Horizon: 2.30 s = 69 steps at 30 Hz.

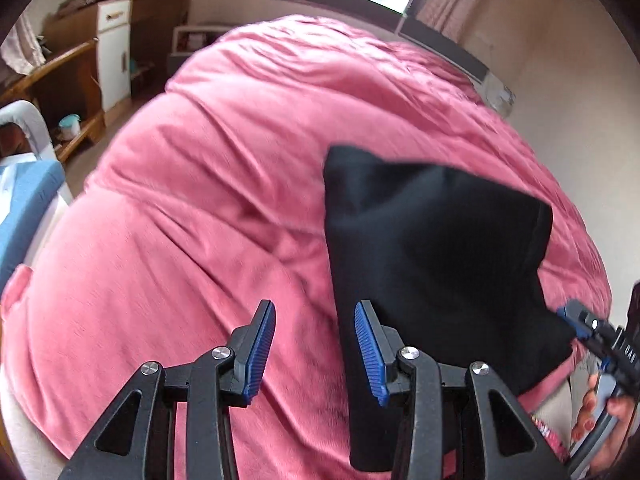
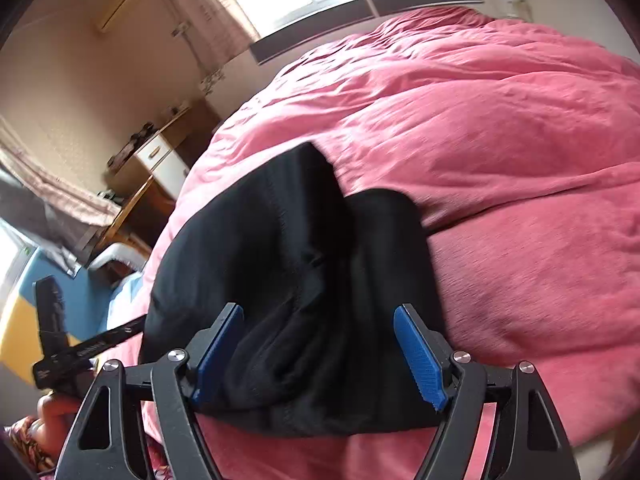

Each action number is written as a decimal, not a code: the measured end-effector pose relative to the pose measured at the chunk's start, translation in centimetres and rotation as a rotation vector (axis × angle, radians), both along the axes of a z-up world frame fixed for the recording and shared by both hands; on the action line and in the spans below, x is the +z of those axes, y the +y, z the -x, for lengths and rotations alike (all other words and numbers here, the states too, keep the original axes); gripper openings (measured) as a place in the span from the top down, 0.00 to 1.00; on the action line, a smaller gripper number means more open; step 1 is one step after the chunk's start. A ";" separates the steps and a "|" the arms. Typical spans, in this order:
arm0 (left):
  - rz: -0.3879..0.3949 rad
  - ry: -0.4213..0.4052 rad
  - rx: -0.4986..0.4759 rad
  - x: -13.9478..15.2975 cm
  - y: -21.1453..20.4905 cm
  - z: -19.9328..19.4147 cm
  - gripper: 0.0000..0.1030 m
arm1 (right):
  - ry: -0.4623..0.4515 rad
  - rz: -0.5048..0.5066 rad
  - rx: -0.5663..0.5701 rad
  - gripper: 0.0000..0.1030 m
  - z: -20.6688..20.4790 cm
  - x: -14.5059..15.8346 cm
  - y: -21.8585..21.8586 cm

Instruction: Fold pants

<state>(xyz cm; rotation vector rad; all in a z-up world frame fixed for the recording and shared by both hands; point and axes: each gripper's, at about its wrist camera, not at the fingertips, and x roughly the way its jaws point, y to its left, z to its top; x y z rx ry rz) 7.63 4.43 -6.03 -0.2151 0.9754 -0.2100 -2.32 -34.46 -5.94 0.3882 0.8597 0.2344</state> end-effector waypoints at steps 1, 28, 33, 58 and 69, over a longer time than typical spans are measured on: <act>-0.013 0.008 -0.013 -0.4 -0.3 0.0 0.59 | 0.021 0.016 0.011 0.24 -0.1 -0.2 0.4; -0.156 -0.095 -0.127 -0.7 -3.5 2.2 0.52 | 0.239 -0.210 -0.075 0.79 -0.5 -5.2 -3.1; -0.084 -0.168 -0.128 0.8 -3.2 2.6 0.52 | 0.021 0.031 -0.142 0.59 0.3 0.7 -3.0; -0.297 -0.273 -0.407 0.2 -12.2 2.6 0.46 | 0.060 0.235 0.126 1.00 -12.4 -5.8 3.7; -0.248 -0.197 -0.298 1.2 -9.9 2.5 0.46 | -0.024 0.224 0.075 0.97 -7.5 -2.8 2.5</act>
